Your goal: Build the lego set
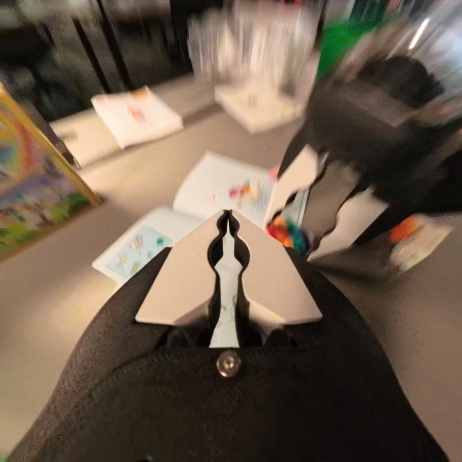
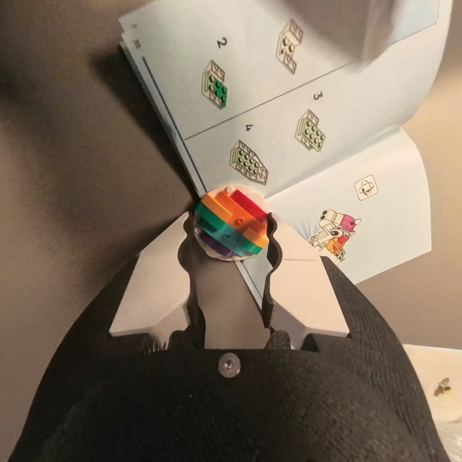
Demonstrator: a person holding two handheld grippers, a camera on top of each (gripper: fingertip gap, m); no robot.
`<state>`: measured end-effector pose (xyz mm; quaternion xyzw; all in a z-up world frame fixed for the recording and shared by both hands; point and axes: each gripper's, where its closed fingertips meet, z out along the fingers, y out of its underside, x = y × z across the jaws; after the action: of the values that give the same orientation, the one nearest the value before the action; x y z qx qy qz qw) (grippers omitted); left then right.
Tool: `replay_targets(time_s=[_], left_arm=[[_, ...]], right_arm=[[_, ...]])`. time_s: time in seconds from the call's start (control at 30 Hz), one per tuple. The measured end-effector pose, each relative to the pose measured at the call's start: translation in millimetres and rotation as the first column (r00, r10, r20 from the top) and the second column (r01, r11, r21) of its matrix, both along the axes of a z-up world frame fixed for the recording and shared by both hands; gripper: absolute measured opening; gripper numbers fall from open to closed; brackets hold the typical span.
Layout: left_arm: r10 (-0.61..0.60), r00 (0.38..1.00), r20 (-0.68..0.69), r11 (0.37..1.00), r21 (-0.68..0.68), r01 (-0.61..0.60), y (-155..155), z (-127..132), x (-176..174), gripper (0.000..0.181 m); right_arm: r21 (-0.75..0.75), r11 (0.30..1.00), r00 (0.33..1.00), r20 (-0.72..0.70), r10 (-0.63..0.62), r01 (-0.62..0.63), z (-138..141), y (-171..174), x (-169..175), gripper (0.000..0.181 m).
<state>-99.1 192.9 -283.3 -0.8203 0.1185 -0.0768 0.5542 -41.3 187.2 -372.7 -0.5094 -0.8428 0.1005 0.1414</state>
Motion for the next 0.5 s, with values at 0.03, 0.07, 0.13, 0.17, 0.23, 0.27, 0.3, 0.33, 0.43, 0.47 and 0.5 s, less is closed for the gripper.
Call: replay_targets(time_s=[0.03, 0.07, 0.13, 0.17, 0.23, 0.27, 0.3, 0.33, 0.43, 0.47, 0.5], left_arm=[[0.001, 0.999, 0.050, 0.990, 0.140, -0.008, -4.2, 27.8, -3.3, 0.000], [0.003, 0.996, 0.089, 0.964, 0.264, -0.027, -11.2, 50.7, -8.6, 0.000], [-0.061, 0.991, 0.115, 0.885, 0.465, 0.000, -31.6, 80.4, -7.9, 0.020], [-0.072, 0.992, 0.106, 0.846, 0.534, 0.004, -40.7, 86.8, -6.6, 0.024], [-0.103, 0.993, 0.052, 0.805, 0.591, 0.053, -52.1, 84.4, 6.5, 0.026], [-0.136, 0.991, 0.019, 0.804, 0.586, 0.099, -55.1, 77.7, 18.5, 0.026], [-0.176, 0.984, -0.009, 0.803, 0.578, 0.149, -58.0, 70.4, 32.4, 0.026], [-0.225, 0.974, -0.033, 0.798, 0.567, 0.203, -61.8, 63.0, 47.6, 0.026], [-0.382, 0.917, -0.114, 0.772, 0.506, 0.384, -76.9, 41.2, 95.2, 0.027], [-0.430, 0.891, -0.142, 0.761, 0.475, 0.443, -82.2, 33.3, 109.1, 0.029], [-0.470, 0.866, -0.167, 0.746, 0.450, 0.492, -87.5, 26.5, 120.7, 0.033]], right_arm=[[-0.006, 1.000, 1.000, -0.015, -0.004, 0.004, 1.0, -0.1, -0.9, 0.060], [-0.009, 1.000, 0.999, -0.030, -0.011, 0.010, 2.0, 0.2, -1.3, 0.060], [-0.003, 1.000, 0.998, -0.066, -0.025, 0.025, 5.3, 2.1, -2.7, 0.061], [-0.005, 1.000, 0.997, -0.079, -0.028, 0.028, 7.1, 2.0, -2.5, 0.062], [-0.014, 0.999, 0.993, -0.113, -0.040, 0.039, 12.4, 2.0, -3.2, 0.065], [-0.020, 0.999, 0.990, -0.131, -0.046, 0.044, 15.9, 2.0, -3.2, 0.067], [-0.019, 0.999, 0.987, -0.154, -0.053, 0.051, 20.7, 3.3, -3.1, 0.069], [-0.013, 0.998, 0.982, -0.181, -0.060, 0.059, 27.0, 5.3, -2.3, 0.071], [-0.018, 0.996, 0.933, -0.350, -0.090, 0.090, 60.5, 9.0, 1.4, 0.073], [-0.051, 0.994, 0.893, -0.436, -0.111, 0.099, 76.1, 6.7, 2.9, 0.073], [-0.084, 0.991, 0.838, -0.531, -0.129, 0.100, 93.0, 3.9, 5.7, 0.072]])
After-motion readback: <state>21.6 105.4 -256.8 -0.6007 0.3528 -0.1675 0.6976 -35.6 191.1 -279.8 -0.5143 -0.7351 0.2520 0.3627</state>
